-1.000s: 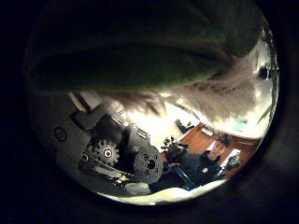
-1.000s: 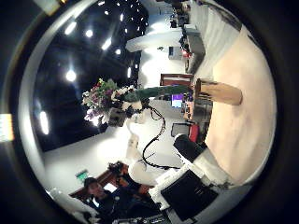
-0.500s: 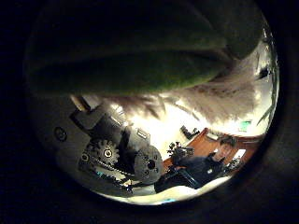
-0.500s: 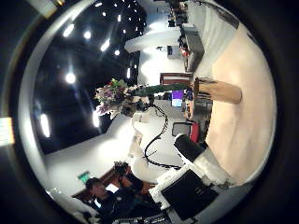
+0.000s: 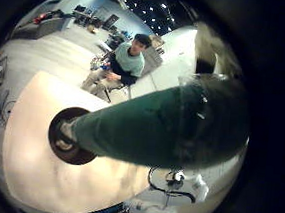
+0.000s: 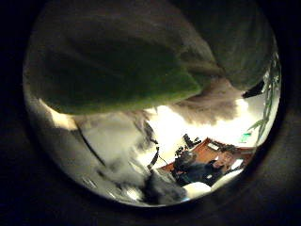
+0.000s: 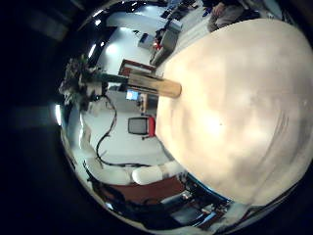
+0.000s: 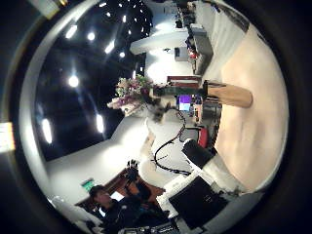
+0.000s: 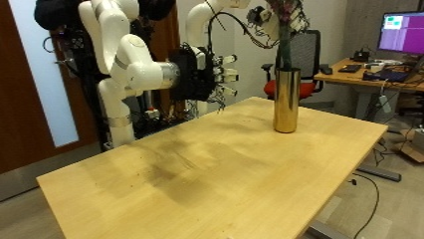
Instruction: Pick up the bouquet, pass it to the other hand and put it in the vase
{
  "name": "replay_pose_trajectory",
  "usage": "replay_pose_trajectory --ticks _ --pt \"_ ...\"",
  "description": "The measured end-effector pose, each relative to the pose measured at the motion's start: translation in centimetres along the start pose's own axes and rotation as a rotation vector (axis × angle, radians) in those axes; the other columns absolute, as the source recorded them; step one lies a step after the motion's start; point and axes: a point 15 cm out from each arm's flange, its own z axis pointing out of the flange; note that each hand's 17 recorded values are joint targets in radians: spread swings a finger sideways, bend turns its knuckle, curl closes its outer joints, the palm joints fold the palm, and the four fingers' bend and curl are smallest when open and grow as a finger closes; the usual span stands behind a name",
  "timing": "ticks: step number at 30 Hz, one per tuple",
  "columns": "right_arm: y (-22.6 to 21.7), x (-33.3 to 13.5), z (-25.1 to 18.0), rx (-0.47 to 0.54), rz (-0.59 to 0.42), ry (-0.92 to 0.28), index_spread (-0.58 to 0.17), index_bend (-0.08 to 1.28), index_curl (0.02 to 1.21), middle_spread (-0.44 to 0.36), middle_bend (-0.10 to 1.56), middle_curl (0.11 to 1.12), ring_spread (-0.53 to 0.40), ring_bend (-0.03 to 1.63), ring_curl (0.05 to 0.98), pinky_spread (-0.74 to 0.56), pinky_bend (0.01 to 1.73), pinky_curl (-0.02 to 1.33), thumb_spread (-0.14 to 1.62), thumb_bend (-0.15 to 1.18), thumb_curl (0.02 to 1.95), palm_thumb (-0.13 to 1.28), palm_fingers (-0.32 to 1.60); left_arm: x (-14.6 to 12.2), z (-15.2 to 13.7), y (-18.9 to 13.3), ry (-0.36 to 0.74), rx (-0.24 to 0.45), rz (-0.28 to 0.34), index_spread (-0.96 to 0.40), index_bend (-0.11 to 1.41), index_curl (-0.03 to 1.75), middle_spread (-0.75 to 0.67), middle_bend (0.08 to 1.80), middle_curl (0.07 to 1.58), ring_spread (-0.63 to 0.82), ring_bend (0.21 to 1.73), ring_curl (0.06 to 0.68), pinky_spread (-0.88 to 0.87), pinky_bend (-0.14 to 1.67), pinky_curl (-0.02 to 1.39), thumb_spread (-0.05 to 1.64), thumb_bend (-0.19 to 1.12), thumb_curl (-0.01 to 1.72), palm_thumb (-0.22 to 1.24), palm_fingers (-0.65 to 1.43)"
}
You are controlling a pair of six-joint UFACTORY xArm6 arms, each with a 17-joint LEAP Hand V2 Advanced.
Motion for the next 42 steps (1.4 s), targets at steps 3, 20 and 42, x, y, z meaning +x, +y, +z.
replay_pose_trajectory --ticks 3,20,42 --pt "0.1 -0.1 -0.1 -0.002 0.001 -0.004 -0.293 0.17 0.26 0.126 0.18 0.29 0.158 0.40 0.260 0.32 0.45 0.31 0.95 -0.03 0.46 0.77 0.03 -2.3 0.0 -0.1 -0.005 0.008 -0.030 -0.18 -0.01 1.05 0.24 0.18 0.69 0.35 0.74 0.286 0.35 0.48 0.41 0.78 -0.07 0.49 0.31 -0.34" --pt "0.5 -0.9 -0.3 -0.018 -0.006 -0.023 -0.278 0.18 0.30 0.132 0.17 0.27 0.157 0.40 0.255 0.33 0.43 0.31 0.95 -0.03 0.46 0.77 0.07 -8.0 -2.9 2.5 -0.157 0.008 -0.137 0.18 0.10 0.21 0.62 0.14 0.21 0.69 0.43 0.171 0.72 0.28 0.28 0.72 -0.04 0.35 0.19 -0.21" --pt "1.3 -1.9 -0.1 -0.064 -0.029 -0.048 -0.276 0.18 0.32 0.125 0.17 0.26 0.142 0.39 0.249 0.33 0.40 0.30 0.94 -0.03 0.46 0.78 0.11 -17.3 -10.1 13.2 -0.654 -0.195 -0.393 0.13 0.13 0.18 0.64 0.15 0.09 0.75 0.34 0.184 0.70 0.24 0.30 0.72 -0.04 0.34 0.19 -0.14"
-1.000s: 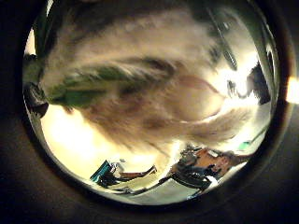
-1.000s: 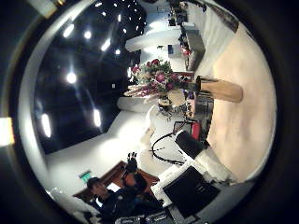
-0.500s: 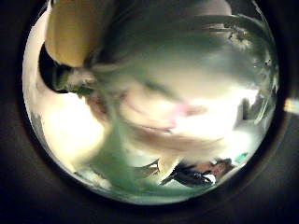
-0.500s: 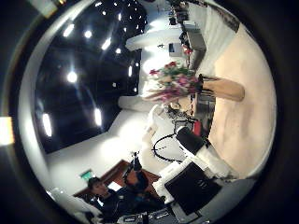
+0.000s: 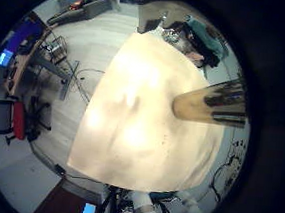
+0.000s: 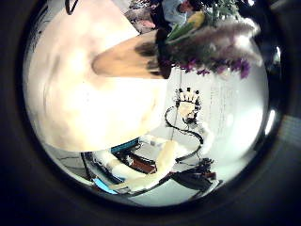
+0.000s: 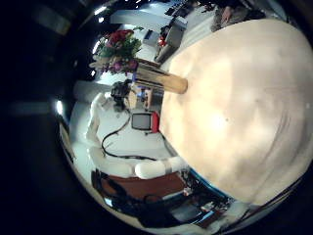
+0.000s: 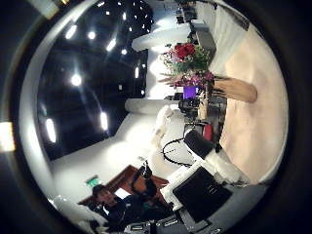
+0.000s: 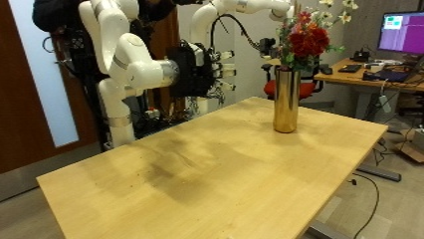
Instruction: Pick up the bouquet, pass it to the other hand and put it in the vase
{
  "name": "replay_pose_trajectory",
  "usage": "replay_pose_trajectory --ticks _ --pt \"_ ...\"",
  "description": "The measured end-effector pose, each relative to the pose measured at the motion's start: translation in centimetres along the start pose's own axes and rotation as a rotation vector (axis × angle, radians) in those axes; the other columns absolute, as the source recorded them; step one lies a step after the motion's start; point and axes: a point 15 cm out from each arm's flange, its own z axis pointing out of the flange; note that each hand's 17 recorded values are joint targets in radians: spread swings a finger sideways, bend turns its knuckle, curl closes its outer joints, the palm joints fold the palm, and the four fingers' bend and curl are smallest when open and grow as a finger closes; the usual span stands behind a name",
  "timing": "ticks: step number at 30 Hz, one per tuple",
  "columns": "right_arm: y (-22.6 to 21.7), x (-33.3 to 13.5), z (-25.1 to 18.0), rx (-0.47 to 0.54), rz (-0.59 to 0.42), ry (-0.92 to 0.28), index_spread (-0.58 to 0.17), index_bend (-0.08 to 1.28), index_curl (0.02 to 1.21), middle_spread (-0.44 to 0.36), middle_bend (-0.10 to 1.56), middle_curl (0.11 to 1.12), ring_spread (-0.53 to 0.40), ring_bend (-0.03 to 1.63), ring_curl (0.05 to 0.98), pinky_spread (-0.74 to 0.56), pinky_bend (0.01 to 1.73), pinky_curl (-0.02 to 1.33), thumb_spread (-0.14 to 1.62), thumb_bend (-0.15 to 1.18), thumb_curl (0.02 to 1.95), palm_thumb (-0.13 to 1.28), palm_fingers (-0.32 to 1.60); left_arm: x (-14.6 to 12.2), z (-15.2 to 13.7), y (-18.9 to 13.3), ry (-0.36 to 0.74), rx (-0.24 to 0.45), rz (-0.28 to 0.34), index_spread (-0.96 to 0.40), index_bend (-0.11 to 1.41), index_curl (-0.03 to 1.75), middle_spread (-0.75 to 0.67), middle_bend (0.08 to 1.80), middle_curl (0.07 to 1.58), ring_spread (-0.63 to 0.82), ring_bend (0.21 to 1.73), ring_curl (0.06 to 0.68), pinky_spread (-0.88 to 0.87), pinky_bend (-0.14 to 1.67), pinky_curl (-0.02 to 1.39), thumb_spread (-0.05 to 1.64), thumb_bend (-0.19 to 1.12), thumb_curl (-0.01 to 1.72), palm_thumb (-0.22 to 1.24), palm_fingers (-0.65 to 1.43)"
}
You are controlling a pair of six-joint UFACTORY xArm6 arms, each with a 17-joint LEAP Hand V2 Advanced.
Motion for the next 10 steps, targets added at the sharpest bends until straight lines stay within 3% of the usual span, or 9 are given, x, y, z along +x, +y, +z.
replay_pose_trajectory --ticks 10 --pt "1.7 1.6 -3.0 -0.086 -0.006 0.171 -0.274 0.17 0.31 0.123 0.18 0.28 0.170 0.35 0.239 0.33 0.35 0.30 0.93 -0.02 0.48 0.83 0.11 3.9 3.1 8.0 -0.069 -0.066 0.055 0.18 0.14 0.19 0.64 0.16 0.10 0.75 0.34 0.198 0.69 0.24 0.31 0.71 -0.04 0.34 0.17 -0.11"
